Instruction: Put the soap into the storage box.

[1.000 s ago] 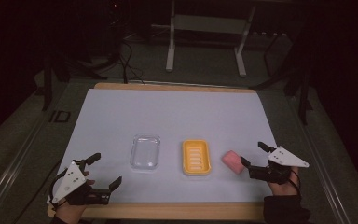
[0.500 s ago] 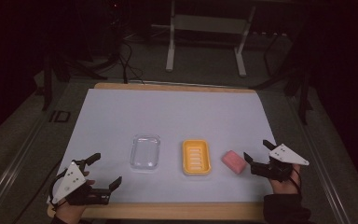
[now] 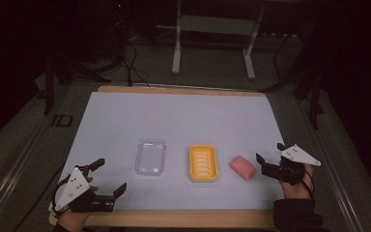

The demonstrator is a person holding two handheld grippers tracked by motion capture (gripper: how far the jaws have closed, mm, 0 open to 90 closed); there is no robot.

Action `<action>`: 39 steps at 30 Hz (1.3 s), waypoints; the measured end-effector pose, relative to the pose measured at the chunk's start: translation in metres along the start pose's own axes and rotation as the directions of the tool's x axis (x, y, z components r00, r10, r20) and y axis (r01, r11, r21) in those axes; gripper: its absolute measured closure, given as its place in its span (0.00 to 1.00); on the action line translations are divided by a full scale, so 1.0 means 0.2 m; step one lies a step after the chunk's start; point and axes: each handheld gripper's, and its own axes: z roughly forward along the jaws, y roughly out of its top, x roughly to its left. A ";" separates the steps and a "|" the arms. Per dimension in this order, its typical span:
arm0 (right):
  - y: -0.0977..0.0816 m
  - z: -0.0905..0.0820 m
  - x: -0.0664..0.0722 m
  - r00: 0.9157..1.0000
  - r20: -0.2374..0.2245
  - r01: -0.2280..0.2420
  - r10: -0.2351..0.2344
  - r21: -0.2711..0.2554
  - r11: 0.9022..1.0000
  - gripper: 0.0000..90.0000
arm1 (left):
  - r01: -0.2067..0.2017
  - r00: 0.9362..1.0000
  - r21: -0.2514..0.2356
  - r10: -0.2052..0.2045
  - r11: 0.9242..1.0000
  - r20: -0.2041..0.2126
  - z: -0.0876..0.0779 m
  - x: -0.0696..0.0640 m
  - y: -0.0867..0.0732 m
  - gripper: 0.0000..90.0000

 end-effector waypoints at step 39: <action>-0.04 0.07 -0.15 0.943 0.206 -0.333 0.263 0.636 0.697 0.18 | -0.020 1.000 0.020 0.020 1.000 -0.003 0.01 -0.01 0.00 0.00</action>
